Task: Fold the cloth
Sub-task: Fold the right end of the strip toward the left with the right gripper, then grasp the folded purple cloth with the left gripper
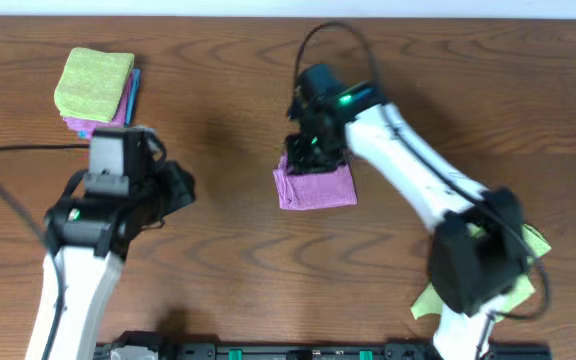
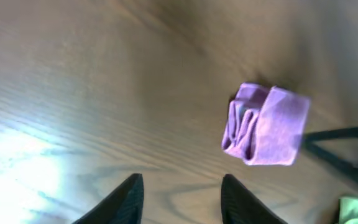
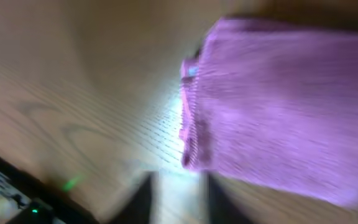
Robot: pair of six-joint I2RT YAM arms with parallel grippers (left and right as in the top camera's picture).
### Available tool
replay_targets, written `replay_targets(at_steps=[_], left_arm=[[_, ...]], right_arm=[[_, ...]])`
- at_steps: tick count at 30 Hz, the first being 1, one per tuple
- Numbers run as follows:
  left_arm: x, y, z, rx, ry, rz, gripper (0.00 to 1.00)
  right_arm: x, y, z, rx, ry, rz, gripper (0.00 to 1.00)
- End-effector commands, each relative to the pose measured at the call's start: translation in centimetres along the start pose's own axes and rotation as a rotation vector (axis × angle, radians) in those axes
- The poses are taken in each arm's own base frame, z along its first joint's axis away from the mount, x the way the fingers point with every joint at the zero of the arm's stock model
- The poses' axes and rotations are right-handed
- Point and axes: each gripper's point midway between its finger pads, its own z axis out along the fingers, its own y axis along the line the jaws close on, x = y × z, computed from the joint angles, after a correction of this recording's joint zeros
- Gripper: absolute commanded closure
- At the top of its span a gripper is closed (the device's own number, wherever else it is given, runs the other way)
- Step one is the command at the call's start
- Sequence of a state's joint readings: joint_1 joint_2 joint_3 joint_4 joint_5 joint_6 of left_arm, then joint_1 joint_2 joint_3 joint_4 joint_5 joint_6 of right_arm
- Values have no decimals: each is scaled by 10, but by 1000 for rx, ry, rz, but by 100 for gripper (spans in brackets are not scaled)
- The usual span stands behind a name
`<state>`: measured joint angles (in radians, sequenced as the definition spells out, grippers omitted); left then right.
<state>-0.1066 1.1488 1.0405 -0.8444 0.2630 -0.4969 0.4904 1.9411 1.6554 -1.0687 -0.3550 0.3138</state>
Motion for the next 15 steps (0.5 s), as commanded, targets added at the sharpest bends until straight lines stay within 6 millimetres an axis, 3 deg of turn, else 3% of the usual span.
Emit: replay_targets(at_steps=[1,2,3,6,10,15], left_arm=[[19,-8,35,74,140,-17,44],[22,-12,46,105,172,-18,27],[26,-17,57,136,203,-15,17],[38,-35,87,213,275,4,5],[52,-50,121,223,337,-12,2],[72,-72,156,264,400,-31,4]], right_arm=[[-16,-31,-55,108,-142,28,99],[-16,-47,-61,157,-145,59,99],[-13,-63,-65,198,-138,89,99],[-7,-91,-62,226,-113,154,99],[2,-121,-42,226,-93,216,99],[13,-142,-9,149,-88,283,98]])
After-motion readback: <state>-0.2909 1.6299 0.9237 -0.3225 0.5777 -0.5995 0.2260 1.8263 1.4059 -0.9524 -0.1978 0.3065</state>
